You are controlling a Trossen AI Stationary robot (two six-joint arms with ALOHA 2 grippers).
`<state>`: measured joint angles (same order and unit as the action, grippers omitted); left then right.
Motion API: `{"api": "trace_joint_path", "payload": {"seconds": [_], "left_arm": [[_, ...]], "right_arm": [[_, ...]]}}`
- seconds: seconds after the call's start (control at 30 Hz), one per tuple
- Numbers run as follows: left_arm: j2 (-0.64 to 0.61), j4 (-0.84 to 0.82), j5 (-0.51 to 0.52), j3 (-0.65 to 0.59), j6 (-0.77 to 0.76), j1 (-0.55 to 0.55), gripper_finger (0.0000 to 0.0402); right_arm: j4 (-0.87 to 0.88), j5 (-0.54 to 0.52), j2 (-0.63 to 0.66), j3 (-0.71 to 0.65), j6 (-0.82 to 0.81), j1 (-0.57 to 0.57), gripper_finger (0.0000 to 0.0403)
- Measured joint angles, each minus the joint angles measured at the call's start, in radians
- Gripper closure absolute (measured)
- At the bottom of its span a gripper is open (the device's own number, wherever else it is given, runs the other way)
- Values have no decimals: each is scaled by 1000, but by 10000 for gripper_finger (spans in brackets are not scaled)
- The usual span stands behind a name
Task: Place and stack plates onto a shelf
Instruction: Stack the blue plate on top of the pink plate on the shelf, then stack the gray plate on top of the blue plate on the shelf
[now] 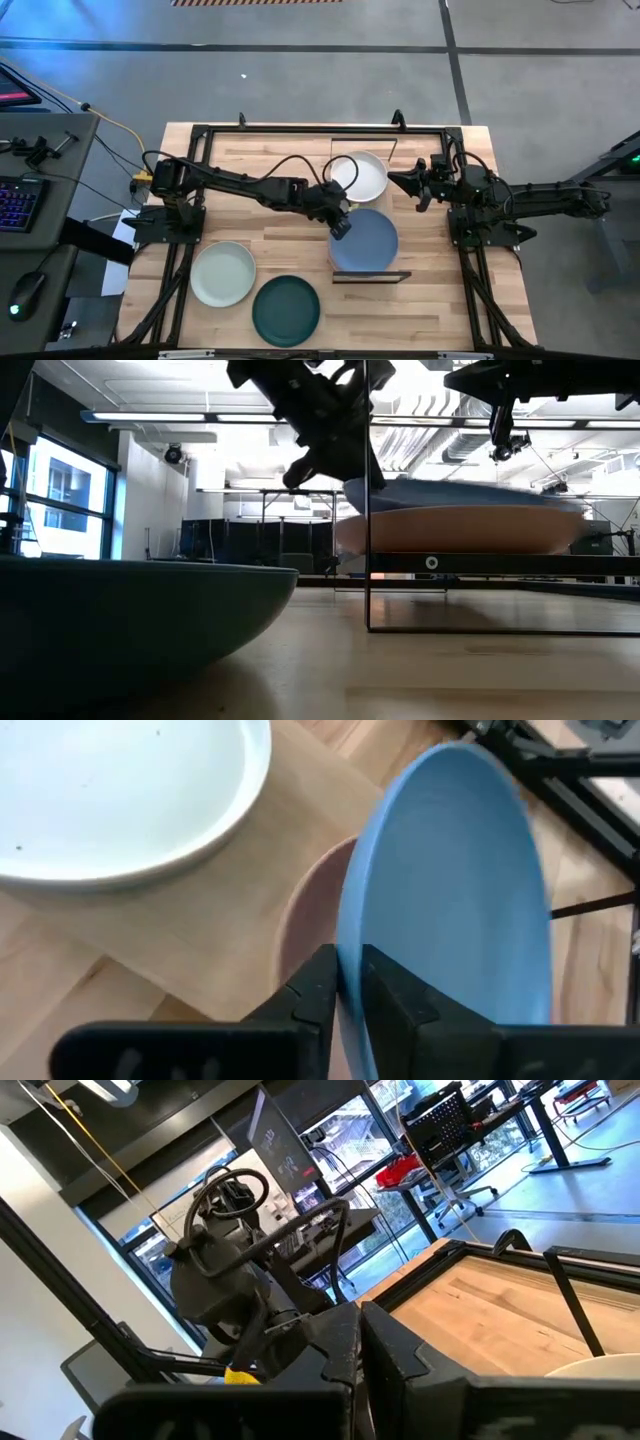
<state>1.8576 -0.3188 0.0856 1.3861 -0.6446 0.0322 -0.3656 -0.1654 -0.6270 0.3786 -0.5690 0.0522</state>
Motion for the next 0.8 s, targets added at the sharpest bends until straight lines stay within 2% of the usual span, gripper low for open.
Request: {"api": "trace_joint_path", "payload": {"seconds": [0.37,0.5,0.6,0.7,0.8], "left_arm": [[-51,-109,-26,24,19,-32,281],[-157,-145,-16,28,65,-68,269],[-261,-155,65,3,124,-80,269],[-377,-69,148,-79,167,-66,268],[-490,127,164,-234,185,-33,268]], "right_arm": [[9,0,0,0,0,0,403],[10,0,-1,0,-15,0,403],[-3,0,-6,0,-18,0,403],[-17,0,-11,0,-22,0,403],[-16,0,-13,0,-36,0,403]]}}
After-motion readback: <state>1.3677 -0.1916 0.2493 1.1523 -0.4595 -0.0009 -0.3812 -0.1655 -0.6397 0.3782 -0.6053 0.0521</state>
